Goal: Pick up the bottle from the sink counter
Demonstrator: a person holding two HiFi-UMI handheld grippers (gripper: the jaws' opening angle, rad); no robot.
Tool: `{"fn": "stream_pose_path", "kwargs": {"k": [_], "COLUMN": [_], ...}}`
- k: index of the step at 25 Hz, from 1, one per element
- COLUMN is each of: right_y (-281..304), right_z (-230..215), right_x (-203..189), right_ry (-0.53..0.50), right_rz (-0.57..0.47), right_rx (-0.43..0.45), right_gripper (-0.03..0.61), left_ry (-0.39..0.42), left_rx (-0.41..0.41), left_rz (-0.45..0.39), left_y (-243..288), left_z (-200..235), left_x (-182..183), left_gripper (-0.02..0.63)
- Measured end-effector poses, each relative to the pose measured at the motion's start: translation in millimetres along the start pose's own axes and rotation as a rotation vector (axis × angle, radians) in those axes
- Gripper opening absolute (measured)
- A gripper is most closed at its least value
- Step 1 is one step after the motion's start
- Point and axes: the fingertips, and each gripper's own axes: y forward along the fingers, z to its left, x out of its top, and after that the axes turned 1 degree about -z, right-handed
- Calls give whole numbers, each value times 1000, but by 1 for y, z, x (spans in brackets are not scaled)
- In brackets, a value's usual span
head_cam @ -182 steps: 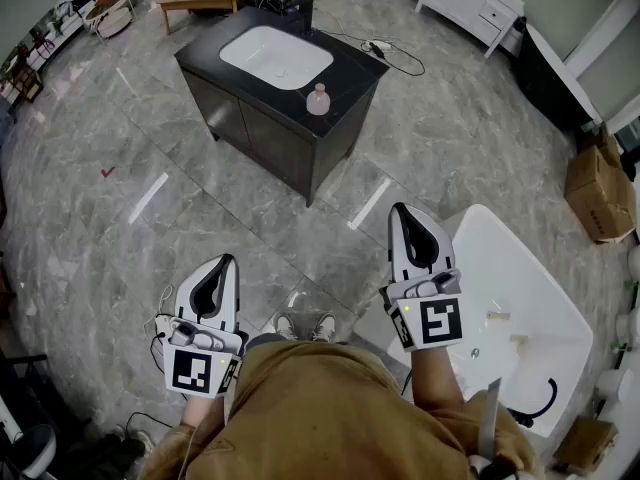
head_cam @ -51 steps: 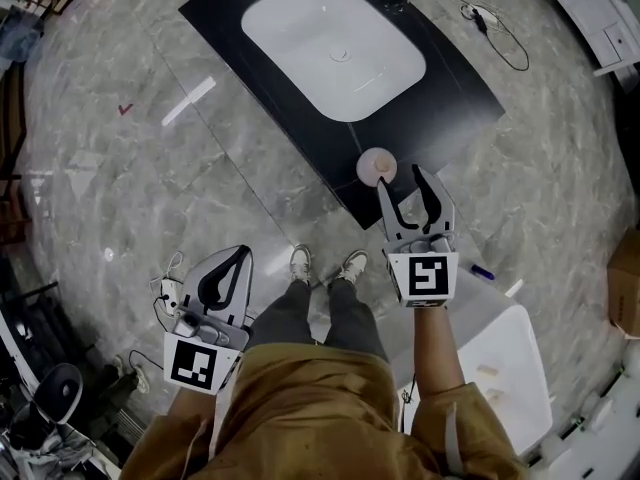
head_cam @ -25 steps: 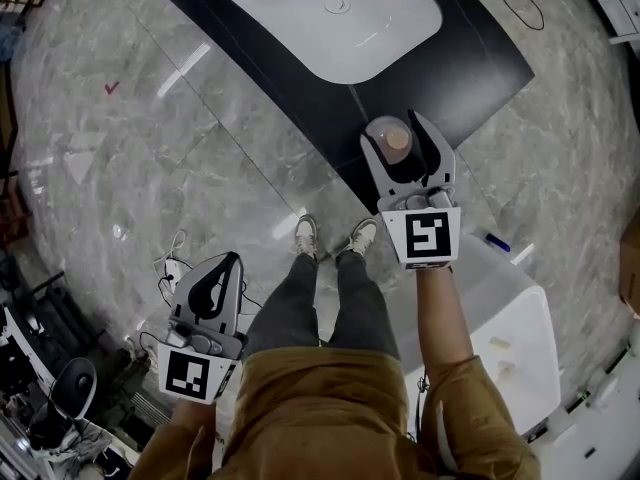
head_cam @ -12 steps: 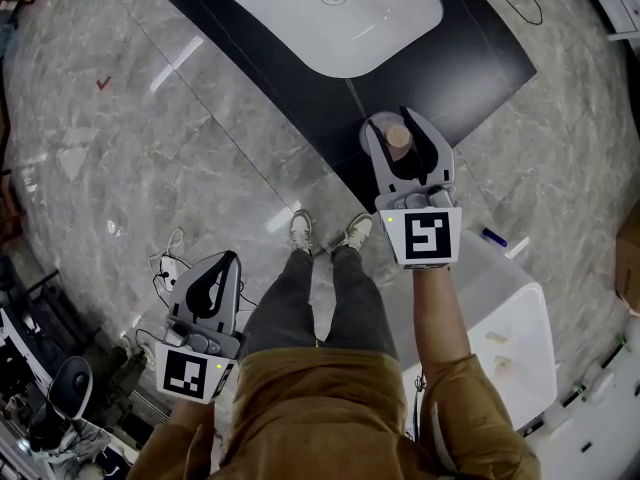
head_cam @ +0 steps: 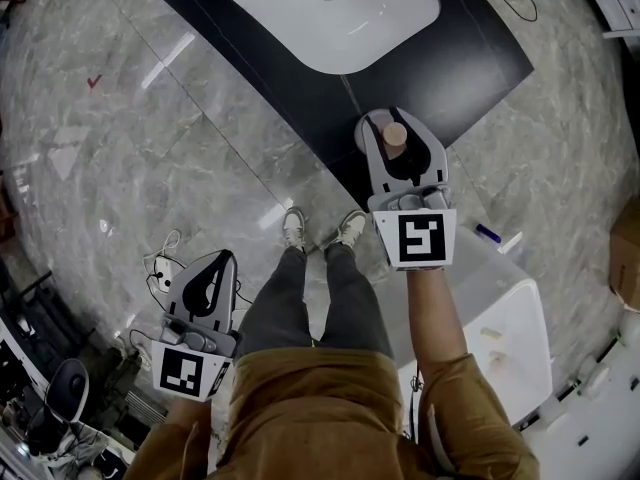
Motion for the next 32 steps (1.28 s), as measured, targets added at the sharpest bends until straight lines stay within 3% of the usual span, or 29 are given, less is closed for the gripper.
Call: {"fn": "stream_pose_path", "kwargs": {"k": [18, 32], "right_y": [0, -22], "right_z": [-6, -19], "right_x": [5, 54], "right_ry": [72, 65], "right_rz": [-3, -39], "right_rx": [-35, -43], "right_gripper": [124, 124], "left_ry": [-6, 20], "left_rx": [8, -6], "left_rz": [6, -66], "left_y": [-3, -7], "left_z": [8, 0], "left_x": [-6, 31], "left_gripper": [3, 3]}}
